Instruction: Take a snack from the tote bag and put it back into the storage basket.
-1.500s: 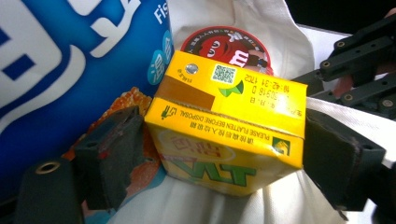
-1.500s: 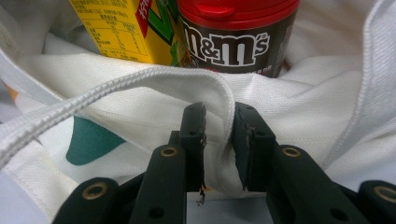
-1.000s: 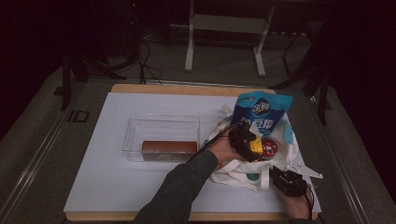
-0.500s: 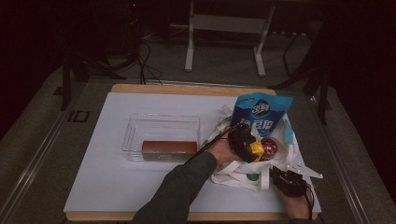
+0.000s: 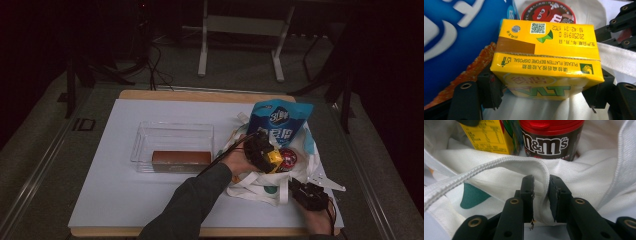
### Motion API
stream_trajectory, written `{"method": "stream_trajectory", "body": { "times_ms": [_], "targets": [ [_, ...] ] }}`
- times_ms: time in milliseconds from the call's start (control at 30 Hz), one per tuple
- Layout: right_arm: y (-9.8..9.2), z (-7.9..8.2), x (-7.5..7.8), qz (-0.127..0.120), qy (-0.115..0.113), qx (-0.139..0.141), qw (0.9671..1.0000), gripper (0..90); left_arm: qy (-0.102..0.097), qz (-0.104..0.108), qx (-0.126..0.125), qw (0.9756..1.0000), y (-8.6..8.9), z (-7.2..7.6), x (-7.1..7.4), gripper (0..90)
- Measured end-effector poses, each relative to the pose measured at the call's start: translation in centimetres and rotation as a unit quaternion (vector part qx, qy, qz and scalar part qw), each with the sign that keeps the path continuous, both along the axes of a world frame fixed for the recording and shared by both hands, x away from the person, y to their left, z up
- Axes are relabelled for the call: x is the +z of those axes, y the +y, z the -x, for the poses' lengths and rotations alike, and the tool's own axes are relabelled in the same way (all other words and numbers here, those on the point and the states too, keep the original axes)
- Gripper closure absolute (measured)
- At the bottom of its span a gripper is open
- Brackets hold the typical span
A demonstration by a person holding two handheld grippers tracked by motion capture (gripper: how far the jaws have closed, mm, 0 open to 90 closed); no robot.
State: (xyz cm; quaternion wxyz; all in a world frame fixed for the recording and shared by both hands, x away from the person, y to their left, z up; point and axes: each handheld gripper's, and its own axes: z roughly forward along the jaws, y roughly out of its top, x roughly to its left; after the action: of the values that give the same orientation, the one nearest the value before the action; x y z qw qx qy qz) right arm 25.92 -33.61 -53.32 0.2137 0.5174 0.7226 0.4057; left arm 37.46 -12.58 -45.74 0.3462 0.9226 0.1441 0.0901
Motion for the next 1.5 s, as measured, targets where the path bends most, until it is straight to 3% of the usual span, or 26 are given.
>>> {"method": "stream_trajectory", "body": {
  "times_ms": [500,900,1167,1500],
  "targets": [
    [0.0,0.0,0.0,0.0,0.0,0.0,1.0,74.6,-0.007,0.029,0.01,0.9995,1.0,0.4,2.6,29.0],
    [0.0,0.0,0.0,0.002,0.0,0.0,1.0,74.5,-0.001,0.059,0.025,0.998,2.9,0.8,5.3,29.0],
    [0.0,0.0,0.0,0.002,-0.001,0.0,1.0,74.6,0.004,0.073,0.018,0.9972,4.2,1.3,6.5,29.0],
    [0.0,0.0,0.0,0.002,0.0,-0.001,1.0,74.6,0.0,0.074,0.012,0.9972,5.9,2.1,7.8,29.0]
  ]
}}
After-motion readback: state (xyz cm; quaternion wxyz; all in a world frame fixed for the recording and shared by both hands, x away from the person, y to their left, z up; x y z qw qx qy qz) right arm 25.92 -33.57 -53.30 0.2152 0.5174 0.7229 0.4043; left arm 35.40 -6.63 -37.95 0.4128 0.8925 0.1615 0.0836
